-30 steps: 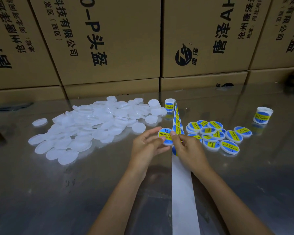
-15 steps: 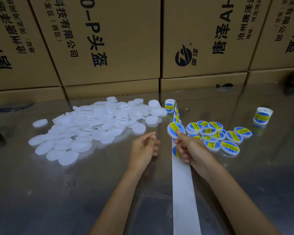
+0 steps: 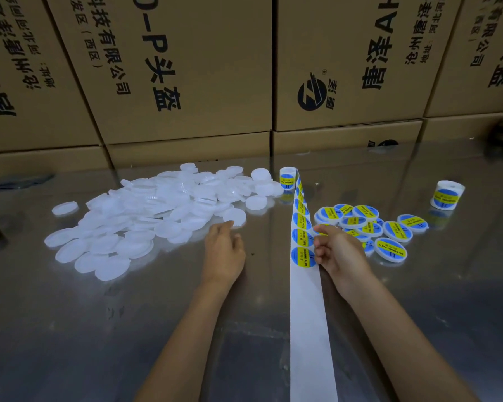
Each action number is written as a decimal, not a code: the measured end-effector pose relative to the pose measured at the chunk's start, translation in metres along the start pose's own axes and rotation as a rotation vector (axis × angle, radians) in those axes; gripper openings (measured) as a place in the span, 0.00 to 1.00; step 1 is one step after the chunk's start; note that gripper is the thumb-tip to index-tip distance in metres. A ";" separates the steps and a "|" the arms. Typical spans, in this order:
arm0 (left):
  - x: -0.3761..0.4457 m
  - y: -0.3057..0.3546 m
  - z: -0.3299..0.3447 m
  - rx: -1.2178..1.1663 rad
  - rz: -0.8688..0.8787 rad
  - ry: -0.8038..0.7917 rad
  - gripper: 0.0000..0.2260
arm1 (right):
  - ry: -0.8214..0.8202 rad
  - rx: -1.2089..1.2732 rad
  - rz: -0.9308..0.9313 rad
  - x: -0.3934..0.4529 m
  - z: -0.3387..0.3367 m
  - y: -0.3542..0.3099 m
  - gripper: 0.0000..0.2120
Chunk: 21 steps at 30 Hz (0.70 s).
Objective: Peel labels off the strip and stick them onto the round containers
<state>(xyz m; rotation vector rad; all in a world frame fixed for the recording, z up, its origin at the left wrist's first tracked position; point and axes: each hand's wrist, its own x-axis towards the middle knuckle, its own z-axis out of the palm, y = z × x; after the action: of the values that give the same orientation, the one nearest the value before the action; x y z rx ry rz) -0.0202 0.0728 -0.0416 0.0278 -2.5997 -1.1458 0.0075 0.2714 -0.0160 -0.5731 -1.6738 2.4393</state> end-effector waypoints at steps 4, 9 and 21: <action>0.022 0.003 0.007 0.091 -0.086 0.046 0.19 | 0.046 -0.323 -0.215 0.000 0.004 0.008 0.08; 0.050 0.004 0.014 0.121 -0.199 0.089 0.24 | 0.027 -0.608 -0.389 0.007 0.006 0.019 0.05; 0.057 -0.011 0.013 -0.180 -0.138 0.040 0.20 | -0.146 -1.063 -0.555 0.010 0.003 0.029 0.18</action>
<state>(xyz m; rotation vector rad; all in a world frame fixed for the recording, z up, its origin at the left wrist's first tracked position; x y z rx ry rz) -0.0795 0.0671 -0.0430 0.1913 -2.4822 -1.4087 0.0001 0.2615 -0.0443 0.0340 -2.6538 1.1161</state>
